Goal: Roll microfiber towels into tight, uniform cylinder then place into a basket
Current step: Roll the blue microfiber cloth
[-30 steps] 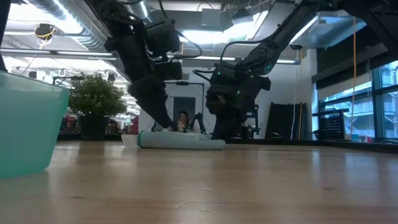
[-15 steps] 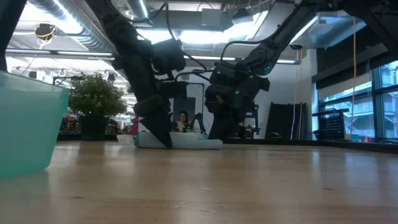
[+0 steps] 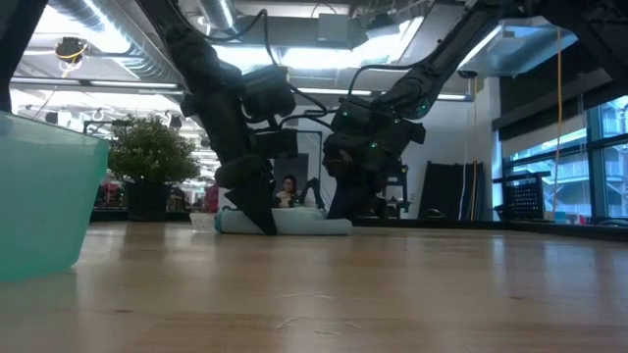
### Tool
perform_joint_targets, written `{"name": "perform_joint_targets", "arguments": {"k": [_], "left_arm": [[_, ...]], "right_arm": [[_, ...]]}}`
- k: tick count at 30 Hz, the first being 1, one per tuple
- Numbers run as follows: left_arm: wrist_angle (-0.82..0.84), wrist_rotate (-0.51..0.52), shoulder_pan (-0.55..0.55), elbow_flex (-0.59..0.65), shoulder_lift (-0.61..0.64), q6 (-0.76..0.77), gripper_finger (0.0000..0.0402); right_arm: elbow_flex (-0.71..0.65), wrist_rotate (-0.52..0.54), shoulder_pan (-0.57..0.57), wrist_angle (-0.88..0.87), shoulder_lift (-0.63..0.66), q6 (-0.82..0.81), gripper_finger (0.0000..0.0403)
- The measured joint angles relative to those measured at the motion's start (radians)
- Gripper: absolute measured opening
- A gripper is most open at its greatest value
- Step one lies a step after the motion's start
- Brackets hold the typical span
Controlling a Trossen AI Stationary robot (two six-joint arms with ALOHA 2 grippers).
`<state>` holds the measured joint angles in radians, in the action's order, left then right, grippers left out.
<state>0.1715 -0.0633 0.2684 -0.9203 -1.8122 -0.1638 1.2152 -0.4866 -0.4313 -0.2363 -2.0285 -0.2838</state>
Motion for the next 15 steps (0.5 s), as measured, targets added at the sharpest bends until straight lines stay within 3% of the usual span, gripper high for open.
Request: {"name": "perform_joint_targets", "arguments": {"k": [8,15], "left_arm": [[-0.002,0.010,-0.001,0.001,-0.001,0.002,0.0396],[0.000,0.011,-0.003,0.001,-0.002,0.000,0.0358]], "right_arm": [[0.000,-0.003,0.000,0.000,0.000,0.001,0.0046],[0.000,-0.004,0.000,0.001,0.000,0.000,0.0046]]}}
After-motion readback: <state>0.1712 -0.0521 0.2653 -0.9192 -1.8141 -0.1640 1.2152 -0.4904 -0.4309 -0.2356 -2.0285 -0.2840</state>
